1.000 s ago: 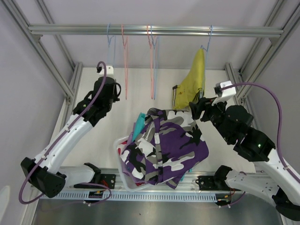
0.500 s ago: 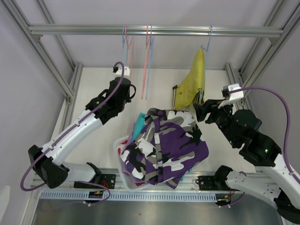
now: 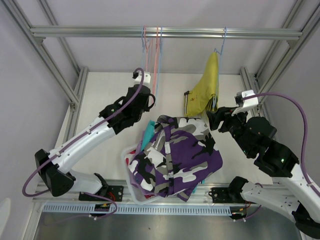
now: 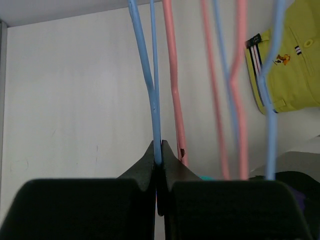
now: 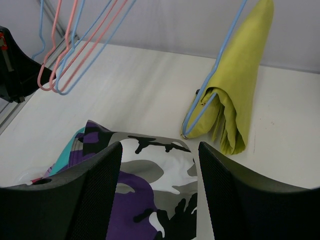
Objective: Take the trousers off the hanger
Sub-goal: Move the hanger to the clothesline.
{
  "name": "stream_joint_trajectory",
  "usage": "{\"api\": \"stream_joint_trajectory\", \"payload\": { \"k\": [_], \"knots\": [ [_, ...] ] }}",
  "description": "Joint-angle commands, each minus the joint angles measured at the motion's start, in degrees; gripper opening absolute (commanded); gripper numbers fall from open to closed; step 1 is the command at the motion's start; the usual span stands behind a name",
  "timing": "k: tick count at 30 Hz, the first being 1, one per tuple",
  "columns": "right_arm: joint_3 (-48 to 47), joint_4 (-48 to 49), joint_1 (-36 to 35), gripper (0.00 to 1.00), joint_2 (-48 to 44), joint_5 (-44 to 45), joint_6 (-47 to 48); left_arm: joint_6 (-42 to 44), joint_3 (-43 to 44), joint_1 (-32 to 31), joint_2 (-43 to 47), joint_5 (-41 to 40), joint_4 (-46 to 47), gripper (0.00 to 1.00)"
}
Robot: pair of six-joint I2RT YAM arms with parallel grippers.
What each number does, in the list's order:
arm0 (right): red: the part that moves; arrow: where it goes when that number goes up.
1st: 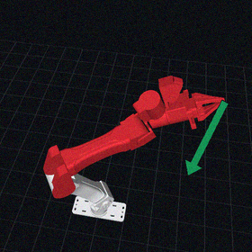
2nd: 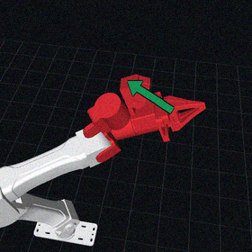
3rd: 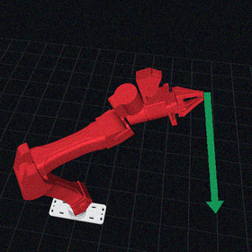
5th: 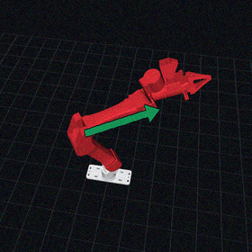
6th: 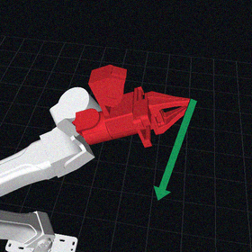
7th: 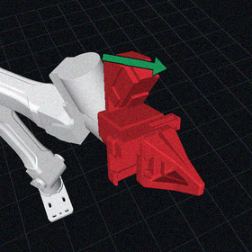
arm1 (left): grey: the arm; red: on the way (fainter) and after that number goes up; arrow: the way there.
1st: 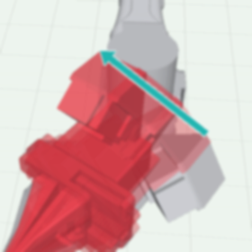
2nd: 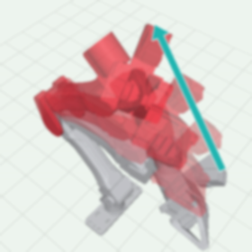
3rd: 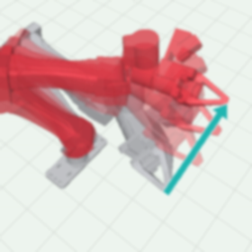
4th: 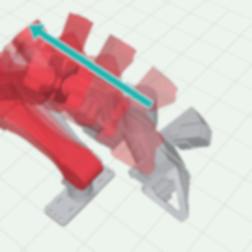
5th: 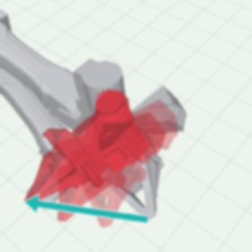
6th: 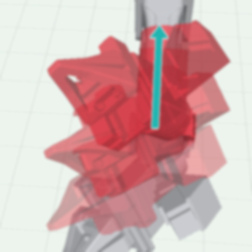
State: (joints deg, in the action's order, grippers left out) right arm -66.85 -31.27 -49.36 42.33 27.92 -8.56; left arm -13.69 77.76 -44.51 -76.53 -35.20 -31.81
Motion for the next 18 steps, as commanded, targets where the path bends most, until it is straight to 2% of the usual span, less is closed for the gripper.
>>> {"api": "stream_joint_trajectory", "payload": {
  "k": [1, 15, 18],
  "knots": [
    [0.1, 0.2, 0.4, 0.67, -0.1, 0.6, -0.4, 0.5, 2.4, -3.1, -2.1, 2.6, -1.1, 0.01],
    [1.2, 0.0, 0.8, 0.67, -1.6, 1.1, -0.3, 3.5, 2.6, -7.6, -3.7, 2.9, 0.1, 0.01],
    [1.2, 0.0, 0.9, 0.68, -1.9, 1.0, -0.5, 3.0, 2.5, -7.7, -3.8, 1.5, -1.0, 0.22]
  ]
}}
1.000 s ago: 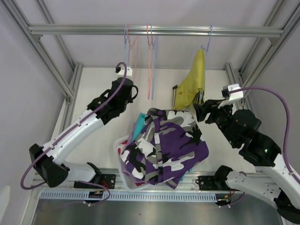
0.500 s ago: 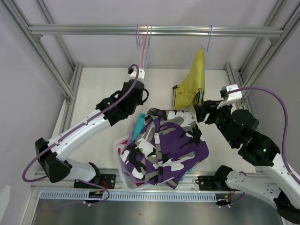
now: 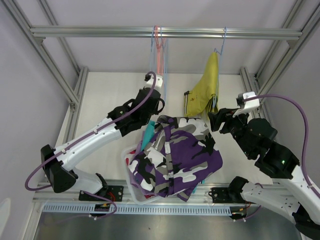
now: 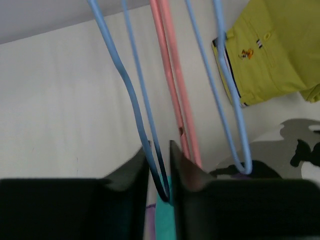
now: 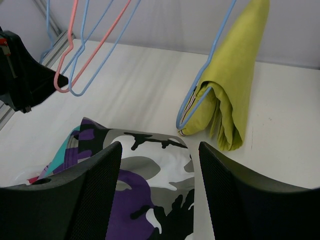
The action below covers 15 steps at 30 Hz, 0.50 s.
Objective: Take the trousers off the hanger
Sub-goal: Move the hanger to the clothesline.
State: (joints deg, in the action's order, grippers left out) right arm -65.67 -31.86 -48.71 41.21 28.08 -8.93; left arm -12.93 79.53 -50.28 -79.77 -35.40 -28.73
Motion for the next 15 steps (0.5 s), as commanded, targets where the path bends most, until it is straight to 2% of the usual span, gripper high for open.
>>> {"api": "stream_joint_trajectory", "payload": {
  "k": [1, 2, 3, 4, 5, 10, 15],
  "knots": [
    [-0.1, 0.3, 0.2, 0.68, -0.9, 0.8, -0.1, 1.9, 0.8, -1.9, -0.7, 0.3, -4.5, 0.33],
    [0.0, 0.2, 0.3, 0.68, -1.0, 0.8, -0.2, 1.3, 0.8, -2.0, -0.6, -0.3, -5.0, 0.57],
    [-0.1, 0.0, 0.3, 0.68, -1.2, 0.8, -0.3, 1.5, 0.9, -2.1, -0.6, -0.5, -5.6, 0.64],
    [0.0, -0.2, 0.4, 0.68, -1.4, 0.8, -0.4, 1.8, 0.8, -2.7, -0.2, -2.9, -6.5, 0.77],
    [0.0, -0.2, 0.3, 0.68, -1.5, 0.8, -0.4, 1.9, 1.2, -3.0, -0.1, -3.9, -7.2, 0.82],
    [1.2, 0.0, 0.3, 0.67, -2.3, 0.6, -0.4, 1.4, 1.2, -5.9, 2.6, -7.5, -10.4, 0.99],
    [1.7, 0.2, 0.4, 0.68, -2.9, 0.3, -0.4, -1.7, 4.8, -9.6, 4.9, -9.6, -18.4, 0.99]
  ]
}}
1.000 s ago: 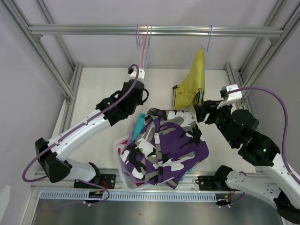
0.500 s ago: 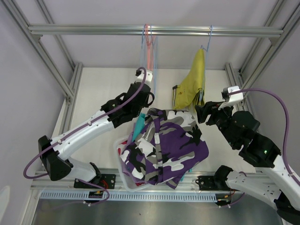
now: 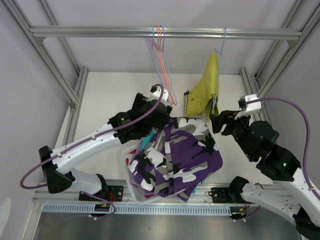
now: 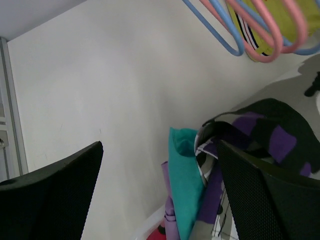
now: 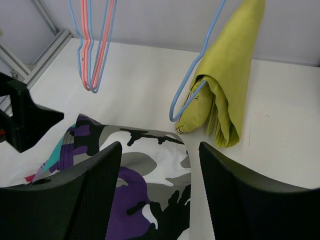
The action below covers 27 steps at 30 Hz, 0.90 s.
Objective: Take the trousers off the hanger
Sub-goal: Move the hanger to the clothesline.
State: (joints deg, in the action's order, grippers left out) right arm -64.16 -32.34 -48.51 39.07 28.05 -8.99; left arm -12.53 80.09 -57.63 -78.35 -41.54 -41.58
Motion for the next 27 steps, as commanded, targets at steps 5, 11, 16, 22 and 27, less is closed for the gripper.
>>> {"api": "stream_joint_trajectory", "payload": {
  "k": [5, 11, 16, 22, 27],
  "knots": [
    [0.2, 0.5, 0.2, 0.68, -2.2, 0.3, -0.1, -7.1, 12.3, -9.9, 5.2, -5.0, -16.2, 0.99],
    [-0.2, 0.4, 0.0, 0.68, -4.8, 0.8, -0.2, -7.6, 27.8, -16.5, 7.6, 2.1, -19.0, 0.99],
    [-2.8, -0.6, 0.1, 0.70, -6.5, 1.4, -0.8, -0.5, 27.0, -15.9, 9.0, 8.0, -2.2, 0.99],
    [-4.5, -2.4, 0.1, 0.73, -10.2, 2.2, -1.4, -1.4, 42.9, -9.9, -4.4, 20.5, -1.0, 1.00],
    [-4.6, -4.5, -0.1, 0.73, -15.3, 2.3, -3.8, -7.9, 52.4, -0.2, -17.2, 37.5, 1.1, 0.99]
  ]
}}
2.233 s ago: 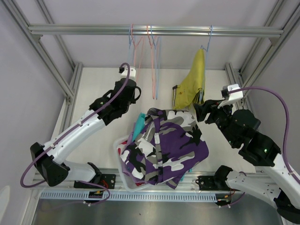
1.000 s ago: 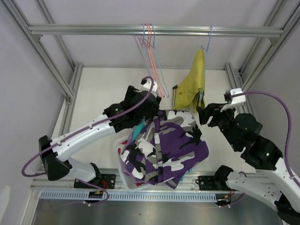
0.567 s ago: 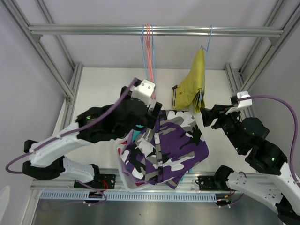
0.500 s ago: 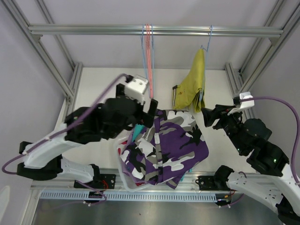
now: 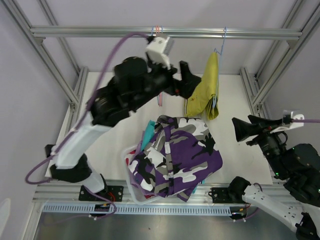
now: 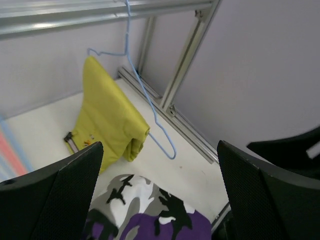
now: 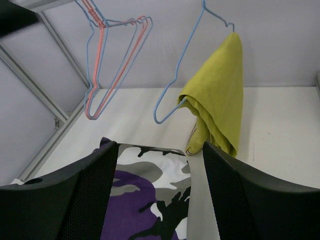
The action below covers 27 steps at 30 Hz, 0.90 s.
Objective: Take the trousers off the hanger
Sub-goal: Move the hanger to the clothesline, then pick up the hanger from the clothesline.
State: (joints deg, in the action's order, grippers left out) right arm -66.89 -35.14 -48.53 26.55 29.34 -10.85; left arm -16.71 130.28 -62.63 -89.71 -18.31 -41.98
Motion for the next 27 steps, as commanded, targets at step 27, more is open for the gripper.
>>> {"api": "stream_joint_trajectory", "payload": {
  "k": [27],
  "knots": [
    [6.7, -10.6, -6.0, 0.74, -12.9, 8.3, -8.1, -30.3, 7.5, 13.7, -37.7, 43.4, 41.6, 0.99]
  ]
}}
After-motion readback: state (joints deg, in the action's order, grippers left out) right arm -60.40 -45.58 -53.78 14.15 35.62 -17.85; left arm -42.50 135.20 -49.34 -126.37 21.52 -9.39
